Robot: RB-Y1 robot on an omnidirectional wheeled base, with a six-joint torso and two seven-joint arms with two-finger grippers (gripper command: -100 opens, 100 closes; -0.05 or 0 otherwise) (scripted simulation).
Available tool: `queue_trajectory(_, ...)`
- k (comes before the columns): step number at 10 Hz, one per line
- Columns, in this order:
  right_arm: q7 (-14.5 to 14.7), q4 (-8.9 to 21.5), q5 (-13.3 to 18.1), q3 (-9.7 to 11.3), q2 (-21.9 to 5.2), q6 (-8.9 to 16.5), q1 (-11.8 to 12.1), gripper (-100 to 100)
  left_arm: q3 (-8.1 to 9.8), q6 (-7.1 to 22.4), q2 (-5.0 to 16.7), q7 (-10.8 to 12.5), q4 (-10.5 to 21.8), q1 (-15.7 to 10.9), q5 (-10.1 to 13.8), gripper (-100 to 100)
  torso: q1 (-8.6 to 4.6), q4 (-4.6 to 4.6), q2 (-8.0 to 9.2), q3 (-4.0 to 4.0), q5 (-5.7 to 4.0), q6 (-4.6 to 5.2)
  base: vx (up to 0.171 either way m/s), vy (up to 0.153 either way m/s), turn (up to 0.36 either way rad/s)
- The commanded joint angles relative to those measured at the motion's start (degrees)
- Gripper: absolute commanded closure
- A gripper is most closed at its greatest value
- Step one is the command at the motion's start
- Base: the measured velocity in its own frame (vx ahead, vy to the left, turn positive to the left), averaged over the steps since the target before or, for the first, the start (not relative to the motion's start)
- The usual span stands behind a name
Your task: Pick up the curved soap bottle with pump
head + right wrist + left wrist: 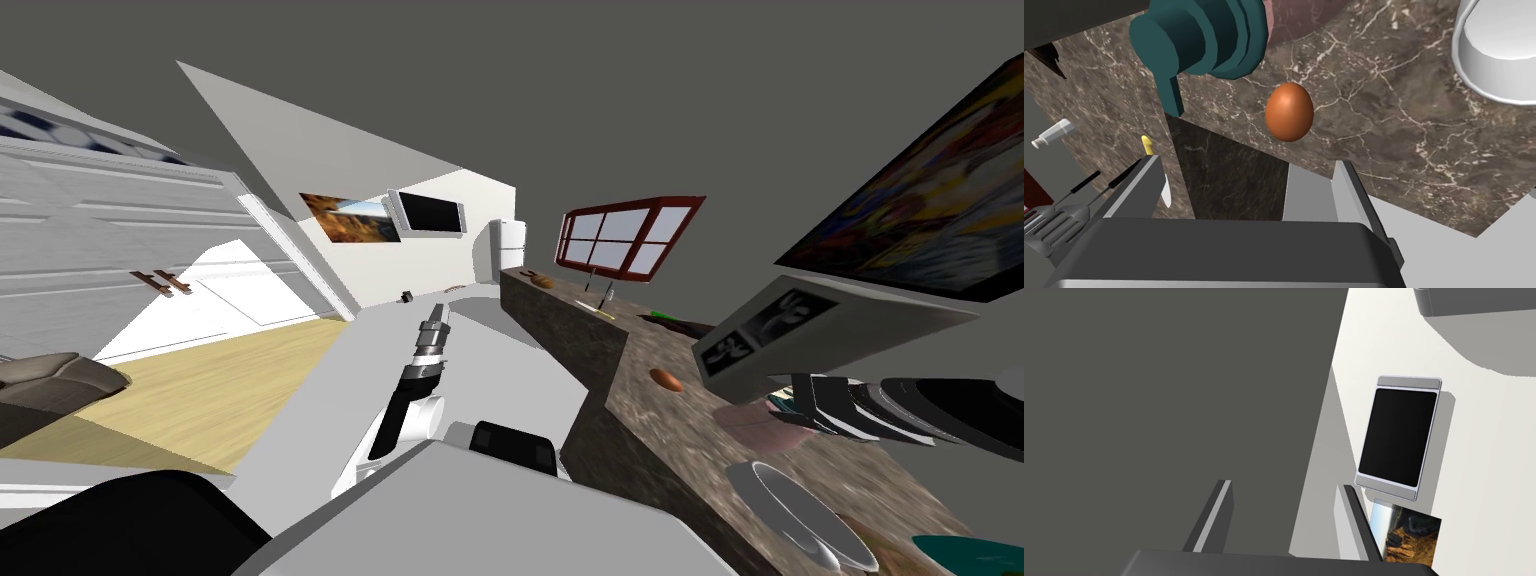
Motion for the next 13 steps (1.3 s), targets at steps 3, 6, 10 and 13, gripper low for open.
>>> queue_trajectory(3,-0.7,1.6,2.1,0.6,-1.2,-1.0,0.9,-100,0.01,0.0,0.0,0.0,0.0,0.0,0.0,0,-0.28,-0.01,-0.04,-0.02,-0.06,0.0,0.007,-0.059,0.038)
queue_trajectory(6,-0.9,2.3,5.2,1.0,-1.5,-1.5,2.0,-100,0.01,0.0,0.0,0.0,0.0,0.0,0.0,0,-0.31,-0.01,-0.06,-0.03,-0.08,0.01,0.014,-0.059,0.017)
queue_trajectory(10,-0.7,2.3,2.8,1.7,-1.7,-1.2,2.1,0,0.0,0.0,0.0,0.0,0.0,0.0,0.0,0,0.0,-0.01,-0.02,-0.01,0.0,0.0,0.003,-0.005,0.001)
queue_trajectory(13,1.5,5.0,1.7,2.1,-0.6,-1.9,2.3,-100,0.0,0.0,0.0,0.0,0.0,0.0,0.0,0,0.06,-0.01,-0.03,-0.02,0.02,0.0,0.003,0.017,0.065)
